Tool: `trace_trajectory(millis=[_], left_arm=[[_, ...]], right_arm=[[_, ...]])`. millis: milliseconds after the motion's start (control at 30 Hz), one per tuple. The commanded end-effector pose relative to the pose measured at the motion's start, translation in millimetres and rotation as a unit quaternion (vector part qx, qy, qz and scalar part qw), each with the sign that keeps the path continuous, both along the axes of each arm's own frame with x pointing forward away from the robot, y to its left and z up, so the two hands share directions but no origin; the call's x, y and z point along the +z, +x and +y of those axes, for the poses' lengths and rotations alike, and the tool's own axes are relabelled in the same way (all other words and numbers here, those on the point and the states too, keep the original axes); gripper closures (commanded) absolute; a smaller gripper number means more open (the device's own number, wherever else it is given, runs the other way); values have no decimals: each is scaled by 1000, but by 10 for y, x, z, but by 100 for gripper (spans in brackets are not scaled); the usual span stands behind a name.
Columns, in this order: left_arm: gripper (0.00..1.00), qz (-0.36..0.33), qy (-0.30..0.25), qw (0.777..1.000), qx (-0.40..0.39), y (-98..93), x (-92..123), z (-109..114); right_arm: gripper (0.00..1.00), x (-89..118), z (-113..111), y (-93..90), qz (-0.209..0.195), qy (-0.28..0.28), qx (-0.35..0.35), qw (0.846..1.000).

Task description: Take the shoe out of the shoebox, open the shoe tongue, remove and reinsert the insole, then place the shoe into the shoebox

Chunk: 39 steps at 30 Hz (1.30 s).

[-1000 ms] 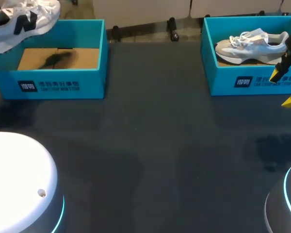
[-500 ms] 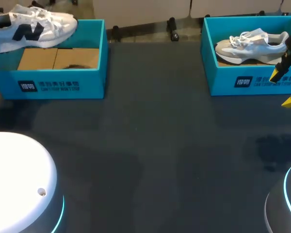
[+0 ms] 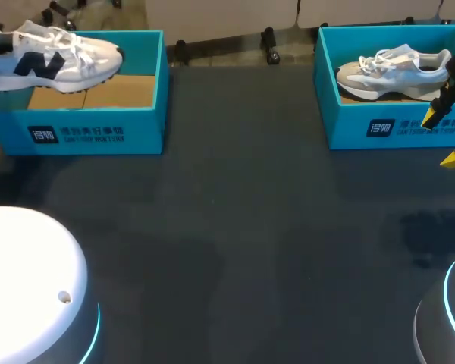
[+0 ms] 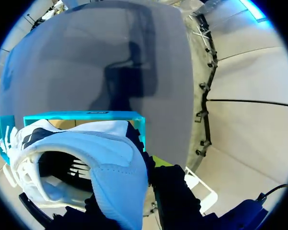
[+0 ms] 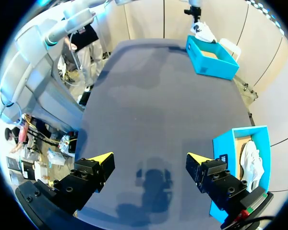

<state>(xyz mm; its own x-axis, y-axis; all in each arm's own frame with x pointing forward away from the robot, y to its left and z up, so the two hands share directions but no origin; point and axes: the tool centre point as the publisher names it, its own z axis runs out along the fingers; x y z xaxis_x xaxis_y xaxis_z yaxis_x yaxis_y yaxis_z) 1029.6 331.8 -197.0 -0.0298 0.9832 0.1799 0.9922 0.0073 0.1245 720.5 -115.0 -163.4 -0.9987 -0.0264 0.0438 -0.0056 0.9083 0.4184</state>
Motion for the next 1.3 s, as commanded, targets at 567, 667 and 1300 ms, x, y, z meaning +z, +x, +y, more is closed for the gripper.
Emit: trace_trajectory(millis=[567,667,1300], left_arm=[[100,-14,-1,1000,-1,289,-250,-154],[100,-13,-8,1000,-1,342,-312,-178],[100,-21,-7,1000,5,529,-731,-292]], right_arm=[[0,-6,1,12,1,-1,0,1000],[0,-6,1,12,1,-1,0,1000],[0,-6,1,12,1,-1,0,1000]])
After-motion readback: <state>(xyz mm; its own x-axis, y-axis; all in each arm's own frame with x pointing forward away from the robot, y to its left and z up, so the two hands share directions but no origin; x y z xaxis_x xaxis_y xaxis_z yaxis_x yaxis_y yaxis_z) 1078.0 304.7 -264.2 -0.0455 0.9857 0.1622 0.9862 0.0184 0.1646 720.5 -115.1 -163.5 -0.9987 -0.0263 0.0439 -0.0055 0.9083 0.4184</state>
